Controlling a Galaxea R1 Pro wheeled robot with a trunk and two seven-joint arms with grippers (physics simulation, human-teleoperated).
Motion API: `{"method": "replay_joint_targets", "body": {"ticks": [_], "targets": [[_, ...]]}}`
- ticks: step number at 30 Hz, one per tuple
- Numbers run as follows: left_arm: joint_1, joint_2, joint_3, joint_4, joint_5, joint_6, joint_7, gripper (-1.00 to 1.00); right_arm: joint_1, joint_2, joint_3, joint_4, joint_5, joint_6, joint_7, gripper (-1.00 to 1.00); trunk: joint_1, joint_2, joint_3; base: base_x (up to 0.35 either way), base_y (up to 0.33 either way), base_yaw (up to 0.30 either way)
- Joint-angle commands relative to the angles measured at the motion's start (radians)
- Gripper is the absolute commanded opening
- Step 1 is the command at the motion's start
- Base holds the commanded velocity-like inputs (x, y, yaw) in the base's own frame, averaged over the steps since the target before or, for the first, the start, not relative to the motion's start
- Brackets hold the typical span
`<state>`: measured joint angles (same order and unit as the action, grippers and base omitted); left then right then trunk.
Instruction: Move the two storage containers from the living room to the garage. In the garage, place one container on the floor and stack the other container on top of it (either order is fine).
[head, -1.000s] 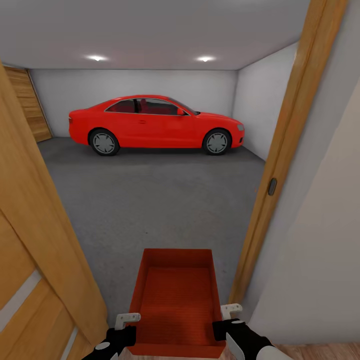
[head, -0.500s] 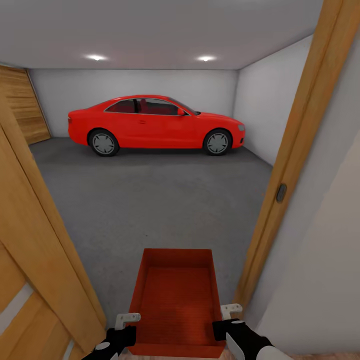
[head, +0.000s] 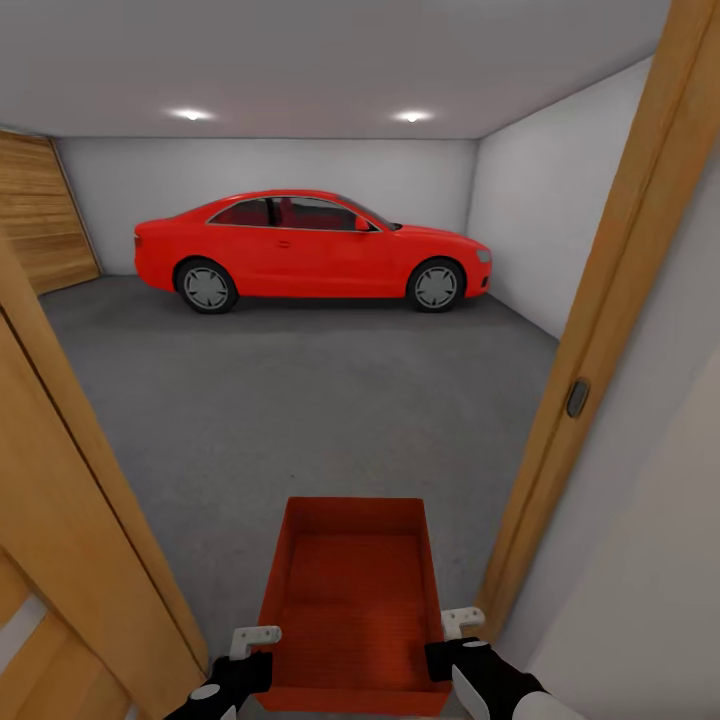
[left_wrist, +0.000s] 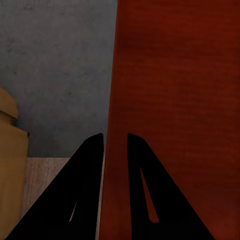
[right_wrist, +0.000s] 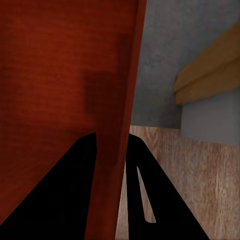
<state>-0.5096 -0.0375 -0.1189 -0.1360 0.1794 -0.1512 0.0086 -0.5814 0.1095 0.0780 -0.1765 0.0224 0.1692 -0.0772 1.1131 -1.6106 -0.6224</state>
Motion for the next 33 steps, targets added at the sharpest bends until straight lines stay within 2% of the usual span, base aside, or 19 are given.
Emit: {"method": "replay_joint_targets", "body": {"ticks": [1,33], "targets": [[-0.001,0.001,-0.018,-0.001,0.006,-0.004,0.008,-1.00,0.000,-0.006,0.042,0.000,0.018,0.009,-0.009,-1.00,0.000,0.000,-0.001,0.115,0.000,0.000],[-0.001,0.001,-0.018,-0.001,0.007,-0.004,0.008,-1.00,0.000,-0.005,0.042,0.000,0.018,0.009,-0.009,-1.00,0.000,0.000,-0.001,0.131,0.000,0.000]]}}
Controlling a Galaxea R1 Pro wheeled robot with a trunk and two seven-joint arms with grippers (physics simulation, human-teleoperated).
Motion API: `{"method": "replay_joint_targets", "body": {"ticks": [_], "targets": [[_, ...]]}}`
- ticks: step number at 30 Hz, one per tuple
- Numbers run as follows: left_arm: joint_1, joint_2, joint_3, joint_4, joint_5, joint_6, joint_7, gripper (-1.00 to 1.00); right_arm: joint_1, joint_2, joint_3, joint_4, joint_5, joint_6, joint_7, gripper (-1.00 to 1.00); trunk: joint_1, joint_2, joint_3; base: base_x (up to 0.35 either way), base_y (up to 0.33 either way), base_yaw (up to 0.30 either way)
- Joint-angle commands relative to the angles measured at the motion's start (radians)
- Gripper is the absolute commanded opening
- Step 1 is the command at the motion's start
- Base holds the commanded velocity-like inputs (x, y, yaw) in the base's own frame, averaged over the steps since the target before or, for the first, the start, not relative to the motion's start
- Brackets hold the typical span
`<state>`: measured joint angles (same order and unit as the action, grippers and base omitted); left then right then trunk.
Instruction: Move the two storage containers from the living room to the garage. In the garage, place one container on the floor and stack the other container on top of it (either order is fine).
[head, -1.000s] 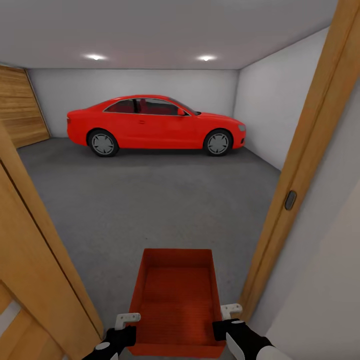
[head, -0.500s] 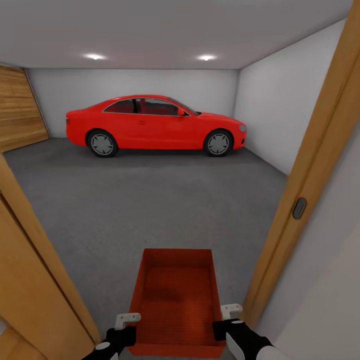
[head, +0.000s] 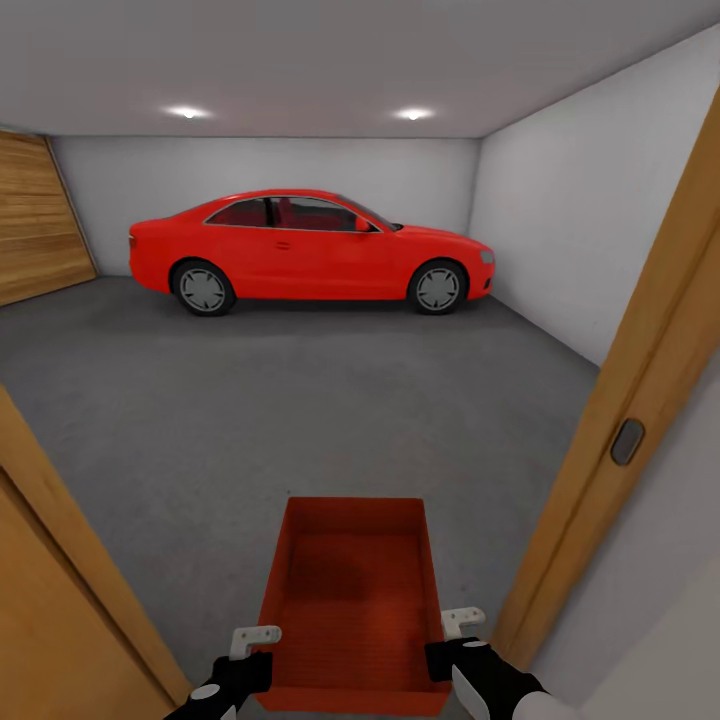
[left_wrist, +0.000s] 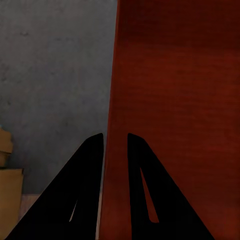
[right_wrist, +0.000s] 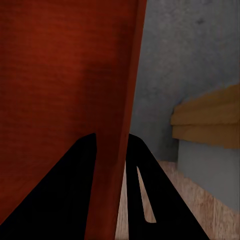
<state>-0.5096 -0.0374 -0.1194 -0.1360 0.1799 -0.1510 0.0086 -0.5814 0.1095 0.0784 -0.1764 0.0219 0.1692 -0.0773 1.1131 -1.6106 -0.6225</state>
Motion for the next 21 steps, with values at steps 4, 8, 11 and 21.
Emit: {"method": "replay_joint_targets", "body": {"ticks": [4,8,11,21], "targets": [[-0.001,0.001,-0.017,0.000,0.007,-0.004,0.008,-1.00,0.000,-0.006,0.042,0.000,0.018,0.009,-0.009,-1.00,0.000,0.000,-0.003,0.092,0.000,0.046],[-0.001,0.001,-0.017,0.000,0.006,-0.004,0.008,-1.00,0.000,-0.006,0.042,0.000,0.018,0.009,-0.009,-1.00,0.000,0.000,-0.004,0.051,0.000,0.031],[-0.001,0.001,-0.017,0.000,0.006,-0.004,0.008,-1.00,0.000,-0.007,0.041,0.000,0.018,0.009,-0.009,-1.00,0.000,0.000,-0.005,0.019,0.000,0.011],[-0.001,0.001,-0.017,0.000,0.006,-0.004,0.008,-1.00,0.000,-0.007,0.041,0.000,0.018,0.009,-0.009,-1.00,0.000,0.000,-0.005,0.004,0.000,0.002]]}}
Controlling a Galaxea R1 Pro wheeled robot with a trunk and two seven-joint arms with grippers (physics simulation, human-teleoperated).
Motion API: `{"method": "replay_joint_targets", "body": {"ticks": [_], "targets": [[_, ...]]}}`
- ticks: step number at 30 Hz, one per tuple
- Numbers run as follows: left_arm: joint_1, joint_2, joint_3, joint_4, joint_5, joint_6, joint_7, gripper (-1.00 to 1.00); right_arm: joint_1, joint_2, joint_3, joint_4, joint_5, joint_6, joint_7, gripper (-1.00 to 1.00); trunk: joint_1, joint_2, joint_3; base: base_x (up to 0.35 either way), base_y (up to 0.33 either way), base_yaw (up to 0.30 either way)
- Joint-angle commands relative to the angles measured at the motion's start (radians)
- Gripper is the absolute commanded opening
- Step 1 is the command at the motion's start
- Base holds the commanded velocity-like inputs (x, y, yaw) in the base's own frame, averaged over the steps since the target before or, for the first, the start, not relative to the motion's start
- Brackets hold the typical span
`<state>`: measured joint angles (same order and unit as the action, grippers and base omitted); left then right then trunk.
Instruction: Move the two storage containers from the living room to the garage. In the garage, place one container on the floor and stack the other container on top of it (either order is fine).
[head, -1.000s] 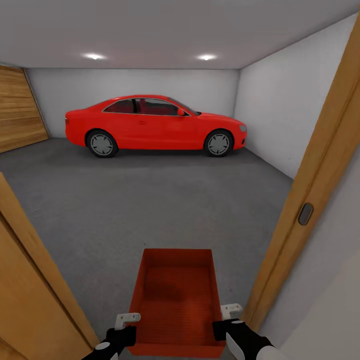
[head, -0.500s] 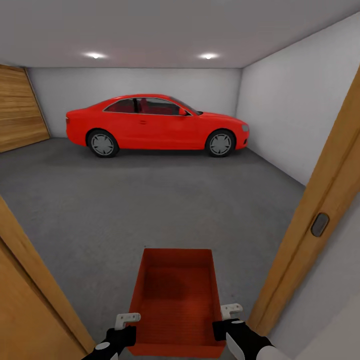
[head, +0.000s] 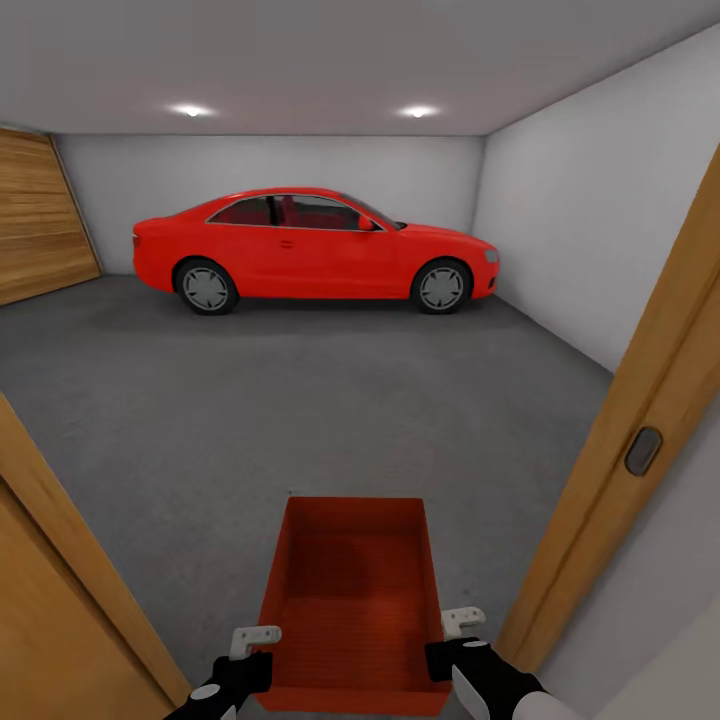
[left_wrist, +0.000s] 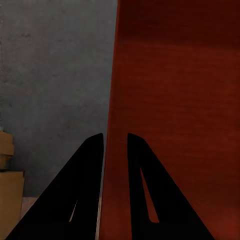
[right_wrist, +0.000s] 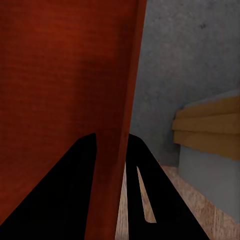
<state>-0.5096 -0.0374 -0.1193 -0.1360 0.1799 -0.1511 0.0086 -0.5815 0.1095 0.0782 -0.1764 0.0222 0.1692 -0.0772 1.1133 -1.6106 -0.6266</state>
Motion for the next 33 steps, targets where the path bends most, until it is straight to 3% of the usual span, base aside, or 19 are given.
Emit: {"method": "replay_joint_targets", "body": {"ticks": [1,33], "targets": [[-0.001,0.001,-0.017,0.000,0.006,-0.004,0.008,-1.00,0.000,-0.007,0.041,0.000,0.018,0.009,-0.009,-1.00,0.000,0.000,-0.001,0.000,0.000,0.000],[-0.001,0.001,-0.017,0.000,0.007,-0.004,0.008,-1.00,0.000,-0.007,0.041,0.000,0.018,0.009,-0.009,-1.00,0.000,0.000,-0.008,0.052,0.003,0.025]]}}
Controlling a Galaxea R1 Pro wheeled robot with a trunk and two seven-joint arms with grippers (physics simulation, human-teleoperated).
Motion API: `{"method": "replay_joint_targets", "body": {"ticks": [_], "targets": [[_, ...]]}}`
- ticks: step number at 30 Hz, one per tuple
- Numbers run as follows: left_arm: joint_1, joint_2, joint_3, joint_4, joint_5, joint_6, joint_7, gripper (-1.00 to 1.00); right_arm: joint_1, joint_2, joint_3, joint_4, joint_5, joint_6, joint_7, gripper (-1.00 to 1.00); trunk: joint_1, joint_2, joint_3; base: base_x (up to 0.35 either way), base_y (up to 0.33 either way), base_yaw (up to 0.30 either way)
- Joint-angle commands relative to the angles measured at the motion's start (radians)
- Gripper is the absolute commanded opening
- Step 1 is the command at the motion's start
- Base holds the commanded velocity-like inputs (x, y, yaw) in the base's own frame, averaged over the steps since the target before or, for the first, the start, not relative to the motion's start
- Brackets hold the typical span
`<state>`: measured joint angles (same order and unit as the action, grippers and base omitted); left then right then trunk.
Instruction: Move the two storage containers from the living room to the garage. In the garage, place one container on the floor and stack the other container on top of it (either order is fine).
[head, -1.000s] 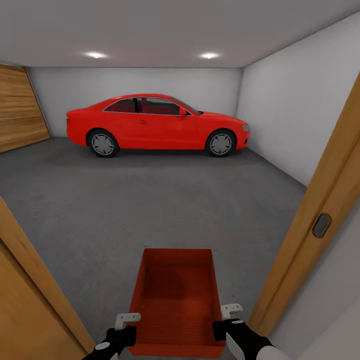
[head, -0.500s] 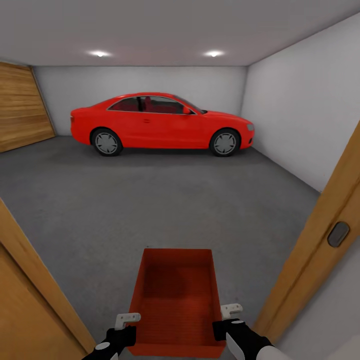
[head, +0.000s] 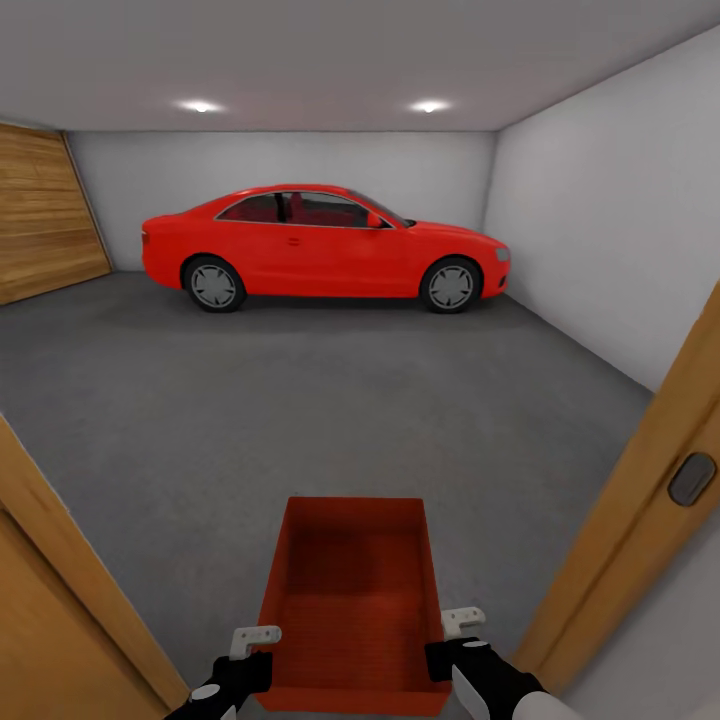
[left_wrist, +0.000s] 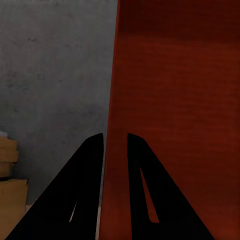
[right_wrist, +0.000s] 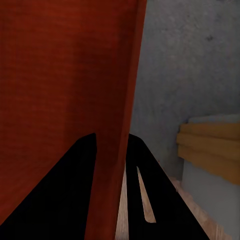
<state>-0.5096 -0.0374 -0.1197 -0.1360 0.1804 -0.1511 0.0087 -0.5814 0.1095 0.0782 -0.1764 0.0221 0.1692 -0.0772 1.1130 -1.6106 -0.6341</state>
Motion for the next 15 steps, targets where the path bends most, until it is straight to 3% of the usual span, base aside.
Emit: {"method": "replay_joint_targets", "body": {"ticks": [1,15], "targets": [[-0.001,0.001,-0.017,-0.001,0.006,-0.004,0.008,-1.00,0.000,-0.007,0.041,0.000,0.018,0.009,-0.009,-1.00,0.000,0.000,-0.001,0.158,0.054,0.000],[-0.001,0.001,-0.017,-0.001,0.006,-0.004,0.008,-1.00,0.000,-0.007,0.041,0.000,0.018,0.009,-0.009,-1.00,0.000,0.000,-0.002,0.100,0.012,0.016]]}}
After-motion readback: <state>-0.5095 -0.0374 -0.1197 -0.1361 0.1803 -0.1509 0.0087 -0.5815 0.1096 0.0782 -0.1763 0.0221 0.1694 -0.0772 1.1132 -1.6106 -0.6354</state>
